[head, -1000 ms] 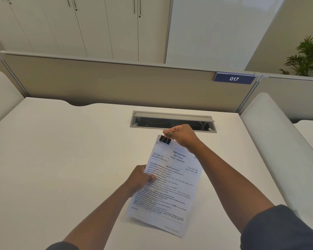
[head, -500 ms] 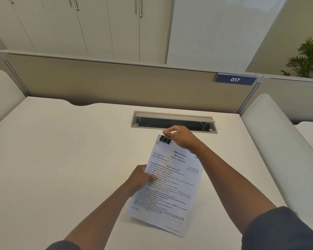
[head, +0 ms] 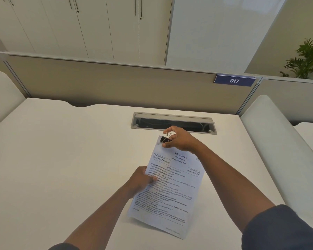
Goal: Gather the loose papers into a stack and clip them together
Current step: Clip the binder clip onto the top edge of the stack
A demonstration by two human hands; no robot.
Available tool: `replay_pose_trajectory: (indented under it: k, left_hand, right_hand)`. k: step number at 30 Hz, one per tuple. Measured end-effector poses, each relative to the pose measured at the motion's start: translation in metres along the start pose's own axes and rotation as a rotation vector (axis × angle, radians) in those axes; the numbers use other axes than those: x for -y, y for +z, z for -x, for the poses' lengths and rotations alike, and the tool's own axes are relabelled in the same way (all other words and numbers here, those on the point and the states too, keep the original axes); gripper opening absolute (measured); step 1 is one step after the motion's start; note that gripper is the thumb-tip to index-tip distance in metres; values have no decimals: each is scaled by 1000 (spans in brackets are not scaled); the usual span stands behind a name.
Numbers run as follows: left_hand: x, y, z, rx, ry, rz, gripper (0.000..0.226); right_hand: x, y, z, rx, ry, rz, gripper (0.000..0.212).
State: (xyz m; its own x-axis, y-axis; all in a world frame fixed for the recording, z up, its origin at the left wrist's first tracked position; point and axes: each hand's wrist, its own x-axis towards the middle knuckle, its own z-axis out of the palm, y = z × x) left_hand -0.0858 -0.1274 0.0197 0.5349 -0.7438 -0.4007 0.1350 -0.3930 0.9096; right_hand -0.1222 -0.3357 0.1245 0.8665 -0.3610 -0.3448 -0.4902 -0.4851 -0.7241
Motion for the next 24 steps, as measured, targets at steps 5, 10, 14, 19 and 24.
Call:
replay_pose_trajectory:
  k: [5,10,14,19,24]
  left_hand:
    - [2,0,1,9,-7,17,14]
    - [4,-5,4,-25,9,114,18]
    - [2,-11,5,-63,2,168,20]
    - [0,-11,8,-64,1,156,20]
    - [2,-11,11,-80,7,156,17]
  right_hand:
    - [-4,1,-3,-4,-11,37,60]
    - [-20,-15,2,-15,-3,114,65]
    - [-41,-27,9,-39,45,113,46]
    - [-68,-34,26,-151,71,-144,28]
    - [-94,-27,41,-156,106,-450,31]
